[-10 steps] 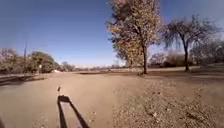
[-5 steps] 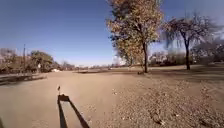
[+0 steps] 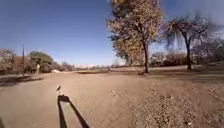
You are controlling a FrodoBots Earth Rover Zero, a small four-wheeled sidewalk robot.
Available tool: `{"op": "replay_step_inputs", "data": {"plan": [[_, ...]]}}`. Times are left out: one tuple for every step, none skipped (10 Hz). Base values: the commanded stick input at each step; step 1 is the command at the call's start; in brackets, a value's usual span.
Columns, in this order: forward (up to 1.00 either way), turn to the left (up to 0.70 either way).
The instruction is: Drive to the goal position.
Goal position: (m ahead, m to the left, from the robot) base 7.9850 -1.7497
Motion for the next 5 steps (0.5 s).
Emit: {"op": "replay_step_inputs", "data": {"plan": [[0.5, 0.0], [0.5, 0.0], [0.5, 0.0], [0.5, 0.0], [0.5, 0.0]]}}
